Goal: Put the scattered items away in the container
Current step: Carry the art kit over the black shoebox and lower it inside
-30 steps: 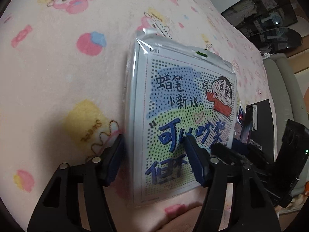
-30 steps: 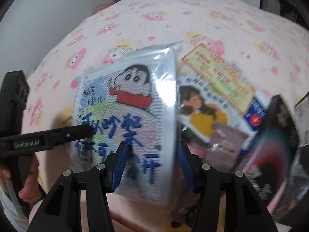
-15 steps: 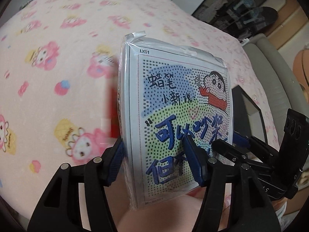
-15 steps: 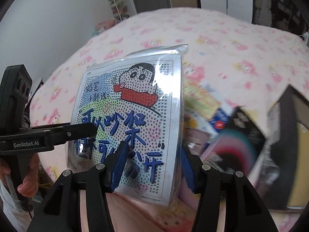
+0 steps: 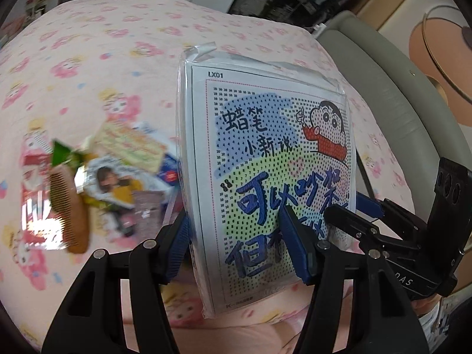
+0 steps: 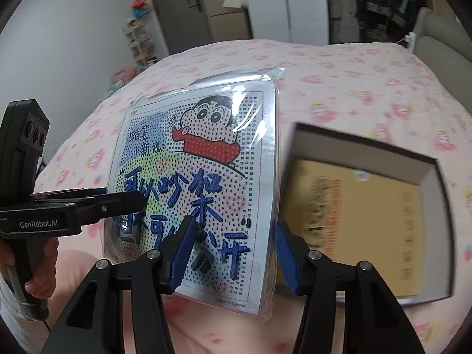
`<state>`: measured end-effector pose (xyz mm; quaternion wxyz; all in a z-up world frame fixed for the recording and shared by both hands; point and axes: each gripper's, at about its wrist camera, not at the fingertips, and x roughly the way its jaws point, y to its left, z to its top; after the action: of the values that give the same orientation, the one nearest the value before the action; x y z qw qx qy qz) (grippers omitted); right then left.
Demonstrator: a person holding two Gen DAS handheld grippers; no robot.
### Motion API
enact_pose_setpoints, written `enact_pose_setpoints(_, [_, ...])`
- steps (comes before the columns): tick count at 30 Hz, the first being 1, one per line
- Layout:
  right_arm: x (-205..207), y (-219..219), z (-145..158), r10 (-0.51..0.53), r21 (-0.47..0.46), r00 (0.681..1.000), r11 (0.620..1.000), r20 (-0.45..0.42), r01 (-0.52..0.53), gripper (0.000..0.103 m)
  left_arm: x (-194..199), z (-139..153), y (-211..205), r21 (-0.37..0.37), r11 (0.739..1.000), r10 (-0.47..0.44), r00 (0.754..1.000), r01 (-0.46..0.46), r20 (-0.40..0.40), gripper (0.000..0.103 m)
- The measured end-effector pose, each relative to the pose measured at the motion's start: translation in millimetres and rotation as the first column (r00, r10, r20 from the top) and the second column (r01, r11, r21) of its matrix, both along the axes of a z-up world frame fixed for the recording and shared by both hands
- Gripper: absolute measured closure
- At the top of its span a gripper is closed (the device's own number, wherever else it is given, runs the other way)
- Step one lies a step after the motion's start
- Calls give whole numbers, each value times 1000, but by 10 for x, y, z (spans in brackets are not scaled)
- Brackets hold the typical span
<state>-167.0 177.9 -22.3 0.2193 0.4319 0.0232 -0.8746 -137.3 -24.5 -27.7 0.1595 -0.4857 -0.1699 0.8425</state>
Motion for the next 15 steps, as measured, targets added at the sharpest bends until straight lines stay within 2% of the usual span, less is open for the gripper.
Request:
enact_pose_setpoints(2, [-74,218,23,-32,0,999,999,-18,32,54,-137,7,254,-3,999,-38,999,38,7,42])
enact_pose_setpoints(8, [-293,835,-116,-184,-73,983,980,-1,183,54,-541,28,914,-47,990,-136,991,135,-5,43])
enact_pose_setpoints(15, [-476,1295,-375,-290,-76,955,953,65,294,54,-912,-254,1389,-24,980,-197,978,199,63,43])
